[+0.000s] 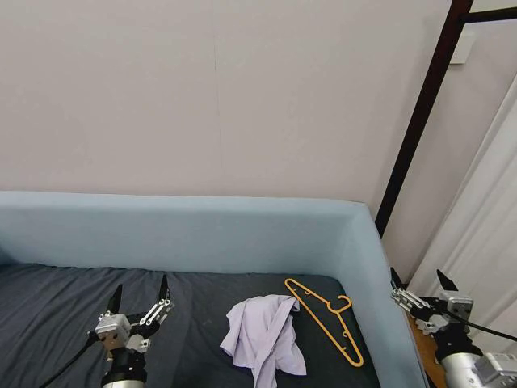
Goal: Pick up the clothes from the sofa and hang them on the clothes hanger.
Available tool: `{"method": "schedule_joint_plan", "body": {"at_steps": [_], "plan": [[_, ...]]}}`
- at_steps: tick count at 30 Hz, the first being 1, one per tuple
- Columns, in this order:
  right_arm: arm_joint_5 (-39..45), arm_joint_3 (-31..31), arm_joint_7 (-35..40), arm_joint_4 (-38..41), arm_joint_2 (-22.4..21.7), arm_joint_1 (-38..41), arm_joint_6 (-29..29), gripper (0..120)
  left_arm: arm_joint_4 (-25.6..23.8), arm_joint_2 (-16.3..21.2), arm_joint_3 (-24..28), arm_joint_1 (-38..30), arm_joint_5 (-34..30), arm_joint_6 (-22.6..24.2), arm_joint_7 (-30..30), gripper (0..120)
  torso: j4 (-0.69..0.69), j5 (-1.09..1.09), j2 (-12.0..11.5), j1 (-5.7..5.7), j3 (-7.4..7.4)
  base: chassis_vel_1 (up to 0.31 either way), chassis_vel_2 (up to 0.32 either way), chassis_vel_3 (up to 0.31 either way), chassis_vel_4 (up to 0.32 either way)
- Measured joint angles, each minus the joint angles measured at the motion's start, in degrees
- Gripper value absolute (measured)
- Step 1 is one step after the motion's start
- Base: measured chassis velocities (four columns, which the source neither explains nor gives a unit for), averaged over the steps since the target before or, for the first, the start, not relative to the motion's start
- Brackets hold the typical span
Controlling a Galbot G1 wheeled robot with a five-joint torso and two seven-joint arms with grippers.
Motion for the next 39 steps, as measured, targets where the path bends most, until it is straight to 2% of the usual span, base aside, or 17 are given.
{"method": "schedule_joint_plan", "body": {"at_steps": [25, 30, 33, 39], "plan": [[1.3, -0.3, -0.1, -1.1, -1.2, 1.6, -1.1, 100, 0.6, -0.9, 0.9, -1.4, -0.2, 0.7, 0.0, 100, -0.01, 0.00, 0.0, 0.00, 0.00, 0.000, 0.000, 0.000, 0.000], [7.3, -2.3, 0.4, -2.1, -5.1, 4.5, -4.0, 100, 0.4, -1.3, 0.6, -0.1, 0.8, 0.9, -0.7, 100, 0.01, 0.00, 0.0, 0.00, 0.00, 0.000, 0.000, 0.000, 0.000], [9.5, -2.8, 0.5, -2.4, -6.1, 5.3, -4.8, 100, 0.8, -1.2, 0.6, 0.0, 1.0, 0.8, -1.2, 100, 0.02, 0.00, 0.0, 0.00, 0.00, 0.000, 0.000, 0.000, 0.000], [13.3, -3.6, 0.3, -3.6, -6.6, 5.7, -6.0, 100, 3.1, 0.3, 1.6, -1.0, 0.9, 0.7, -1.8, 100, -0.04, -0.01, 0.0, 0.00, 0.00, 0.000, 0.000, 0.000, 0.000]]}}
